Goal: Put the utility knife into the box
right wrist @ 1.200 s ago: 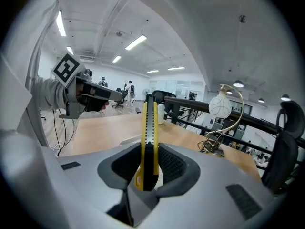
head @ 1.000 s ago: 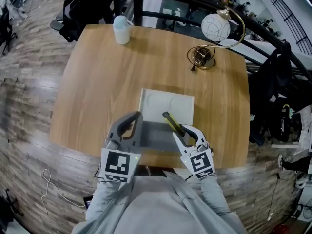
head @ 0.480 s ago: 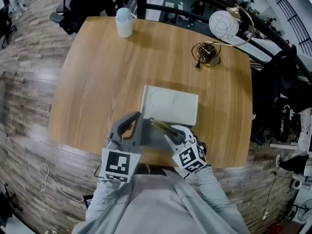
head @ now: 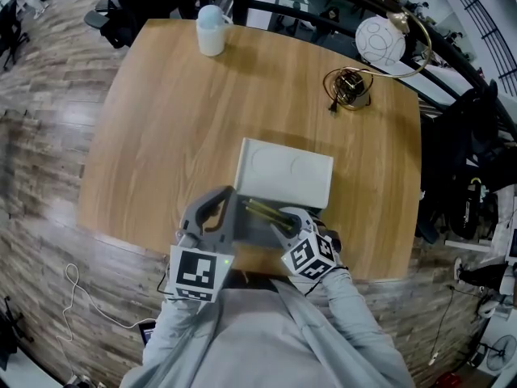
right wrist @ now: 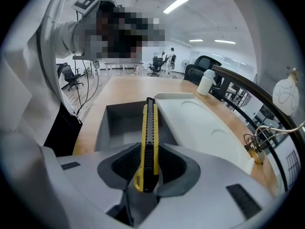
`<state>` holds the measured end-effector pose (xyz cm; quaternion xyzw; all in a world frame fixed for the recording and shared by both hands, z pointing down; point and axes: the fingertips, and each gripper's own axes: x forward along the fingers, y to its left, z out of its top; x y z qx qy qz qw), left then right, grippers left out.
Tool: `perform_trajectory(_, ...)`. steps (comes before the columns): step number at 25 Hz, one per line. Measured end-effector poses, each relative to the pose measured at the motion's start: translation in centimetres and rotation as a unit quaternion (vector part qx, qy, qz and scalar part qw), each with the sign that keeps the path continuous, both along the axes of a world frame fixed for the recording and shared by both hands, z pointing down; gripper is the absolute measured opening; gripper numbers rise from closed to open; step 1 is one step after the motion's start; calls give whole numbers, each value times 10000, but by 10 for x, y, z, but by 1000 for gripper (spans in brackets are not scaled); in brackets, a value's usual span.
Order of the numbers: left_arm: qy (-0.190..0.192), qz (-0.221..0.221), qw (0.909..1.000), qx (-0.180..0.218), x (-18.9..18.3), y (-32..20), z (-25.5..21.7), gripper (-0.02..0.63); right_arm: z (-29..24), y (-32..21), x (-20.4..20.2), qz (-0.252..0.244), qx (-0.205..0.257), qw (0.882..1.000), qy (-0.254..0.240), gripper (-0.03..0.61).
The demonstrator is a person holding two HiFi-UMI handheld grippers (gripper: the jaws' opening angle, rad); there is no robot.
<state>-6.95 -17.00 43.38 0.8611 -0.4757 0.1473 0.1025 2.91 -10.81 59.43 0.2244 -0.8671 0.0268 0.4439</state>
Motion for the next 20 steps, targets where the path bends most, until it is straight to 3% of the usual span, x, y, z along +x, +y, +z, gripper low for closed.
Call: perform_trajectory(20,-45,85,9999,-38,4,9,6,18,30,9,1,-533,-409,9961,574,124)
